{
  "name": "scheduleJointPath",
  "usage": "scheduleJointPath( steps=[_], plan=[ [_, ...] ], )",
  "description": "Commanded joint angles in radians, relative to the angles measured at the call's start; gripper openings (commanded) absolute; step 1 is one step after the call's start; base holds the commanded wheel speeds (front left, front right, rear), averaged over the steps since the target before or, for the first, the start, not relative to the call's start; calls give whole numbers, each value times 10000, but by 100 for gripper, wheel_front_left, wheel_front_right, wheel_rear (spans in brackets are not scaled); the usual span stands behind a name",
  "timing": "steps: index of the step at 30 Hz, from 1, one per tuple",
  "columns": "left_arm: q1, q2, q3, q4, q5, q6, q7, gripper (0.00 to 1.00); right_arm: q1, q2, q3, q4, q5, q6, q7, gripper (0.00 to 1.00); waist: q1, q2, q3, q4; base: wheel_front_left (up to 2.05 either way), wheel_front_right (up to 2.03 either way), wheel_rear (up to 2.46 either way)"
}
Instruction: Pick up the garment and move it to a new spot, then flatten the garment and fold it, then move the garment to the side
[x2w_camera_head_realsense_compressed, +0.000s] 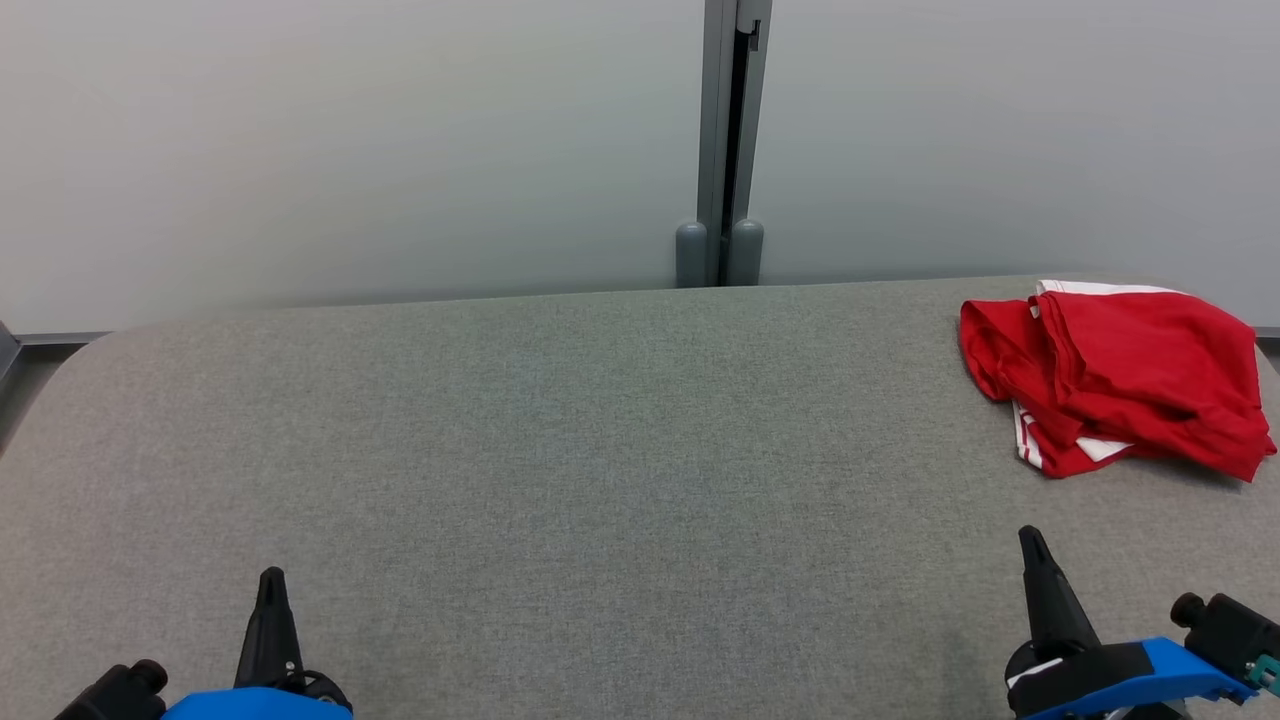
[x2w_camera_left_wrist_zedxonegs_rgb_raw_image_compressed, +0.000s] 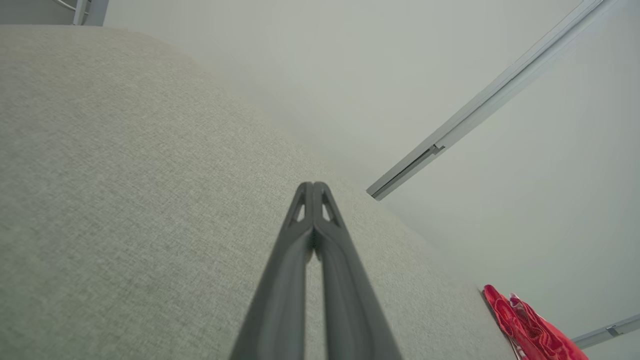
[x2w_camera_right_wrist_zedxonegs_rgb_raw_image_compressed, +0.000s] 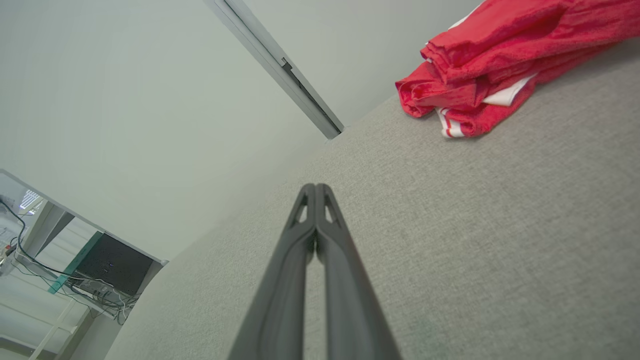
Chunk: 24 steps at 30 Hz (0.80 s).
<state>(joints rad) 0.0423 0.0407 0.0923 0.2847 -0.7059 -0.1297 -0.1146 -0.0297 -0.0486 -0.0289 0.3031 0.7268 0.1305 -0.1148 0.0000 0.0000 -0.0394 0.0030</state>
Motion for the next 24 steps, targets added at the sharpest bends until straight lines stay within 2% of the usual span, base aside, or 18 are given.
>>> scheduleJointPath(
  steps=[1,24],
  plan=[
    [-348,77,59,-172,-386,-5,95,0,-300,-18,-68,-180,392,2,94,0,0,0,7,0,0,0,0],
    [-784,95,121,-263,-3305,-8,838,0,-499,-21,-340,-333,3238,3,837,0,0,0,113,-8,0,0,0]
  ],
)
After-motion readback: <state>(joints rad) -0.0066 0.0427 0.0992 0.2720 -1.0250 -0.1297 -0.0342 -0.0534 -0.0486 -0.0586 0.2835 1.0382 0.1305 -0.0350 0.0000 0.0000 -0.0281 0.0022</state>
